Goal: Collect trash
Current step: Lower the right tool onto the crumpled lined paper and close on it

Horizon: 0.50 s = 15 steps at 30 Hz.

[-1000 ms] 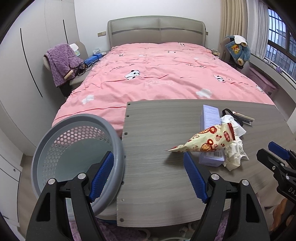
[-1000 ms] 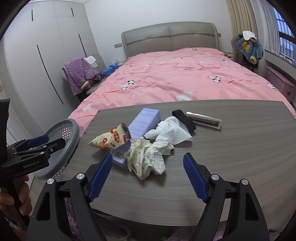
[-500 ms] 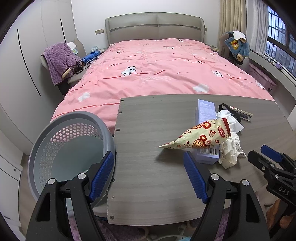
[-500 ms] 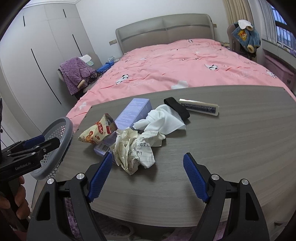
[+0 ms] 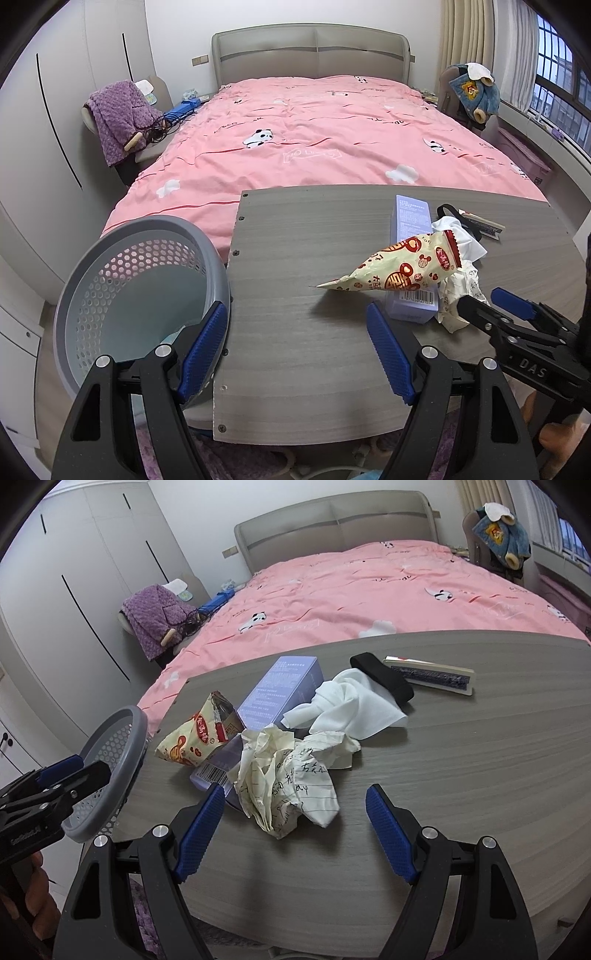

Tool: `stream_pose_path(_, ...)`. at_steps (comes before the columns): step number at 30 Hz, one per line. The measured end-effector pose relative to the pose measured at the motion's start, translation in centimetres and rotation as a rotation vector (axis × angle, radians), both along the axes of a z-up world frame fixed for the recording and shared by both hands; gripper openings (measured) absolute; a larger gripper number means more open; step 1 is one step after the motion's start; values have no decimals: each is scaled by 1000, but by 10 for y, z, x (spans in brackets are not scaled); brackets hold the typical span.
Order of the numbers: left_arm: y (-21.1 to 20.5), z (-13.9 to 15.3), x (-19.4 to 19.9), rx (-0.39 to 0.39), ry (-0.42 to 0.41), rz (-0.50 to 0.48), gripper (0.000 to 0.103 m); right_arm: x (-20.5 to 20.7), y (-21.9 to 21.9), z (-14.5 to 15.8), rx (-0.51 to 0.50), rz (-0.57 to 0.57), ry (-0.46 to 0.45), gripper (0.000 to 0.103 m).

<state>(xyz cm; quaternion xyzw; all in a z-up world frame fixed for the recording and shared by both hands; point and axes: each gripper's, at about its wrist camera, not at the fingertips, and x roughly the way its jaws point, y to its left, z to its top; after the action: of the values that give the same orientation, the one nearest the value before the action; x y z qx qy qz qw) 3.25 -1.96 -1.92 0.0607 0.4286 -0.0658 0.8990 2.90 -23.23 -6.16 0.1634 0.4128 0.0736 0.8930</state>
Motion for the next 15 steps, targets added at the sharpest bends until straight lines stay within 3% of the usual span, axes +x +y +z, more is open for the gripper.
stream_pose_path(15,3,-3,3,-11,12,-2,74,12,3,-6,19,8,19,75)
